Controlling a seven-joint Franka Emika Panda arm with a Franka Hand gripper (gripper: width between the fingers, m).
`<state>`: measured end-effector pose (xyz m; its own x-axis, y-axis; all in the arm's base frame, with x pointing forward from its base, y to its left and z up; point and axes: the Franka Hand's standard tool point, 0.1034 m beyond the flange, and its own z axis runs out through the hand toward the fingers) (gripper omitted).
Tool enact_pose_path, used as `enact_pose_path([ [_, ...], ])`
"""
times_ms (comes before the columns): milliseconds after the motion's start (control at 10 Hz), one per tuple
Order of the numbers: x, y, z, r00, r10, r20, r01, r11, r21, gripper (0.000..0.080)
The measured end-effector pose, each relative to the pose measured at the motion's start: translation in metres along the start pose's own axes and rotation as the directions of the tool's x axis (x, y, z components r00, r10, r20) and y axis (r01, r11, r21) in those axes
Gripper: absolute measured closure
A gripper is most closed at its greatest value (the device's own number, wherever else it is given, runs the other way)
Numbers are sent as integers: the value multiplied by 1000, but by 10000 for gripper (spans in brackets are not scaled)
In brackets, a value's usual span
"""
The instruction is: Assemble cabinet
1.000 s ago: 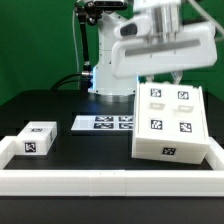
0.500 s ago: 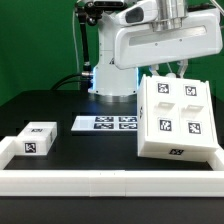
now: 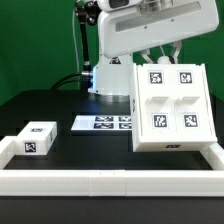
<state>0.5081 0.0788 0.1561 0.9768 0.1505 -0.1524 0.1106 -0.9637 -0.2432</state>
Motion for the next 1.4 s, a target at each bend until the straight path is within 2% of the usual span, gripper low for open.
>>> enact_pose_path([
  [100,3,-2,-1,1000,2,-3,-2,1000,-7,597],
  [400,-2,-3,2,1000,13,23,-13,1000,0,597],
  [500,-6,-5,-10,994,38,106,-40,999,24,597],
  [600,5,-5,-16,989,53,142,-59,997,40,597],
  [800,18,-6,-15,981,69,184,-80,995,52,597],
  [1200,14,-6,-11,974,81,214,-94,994,55,597],
  [1300,17,-8,-12,957,97,272,-120,991,67,597],
  [1400,29,-7,-12,952,109,286,-136,988,75,597],
])
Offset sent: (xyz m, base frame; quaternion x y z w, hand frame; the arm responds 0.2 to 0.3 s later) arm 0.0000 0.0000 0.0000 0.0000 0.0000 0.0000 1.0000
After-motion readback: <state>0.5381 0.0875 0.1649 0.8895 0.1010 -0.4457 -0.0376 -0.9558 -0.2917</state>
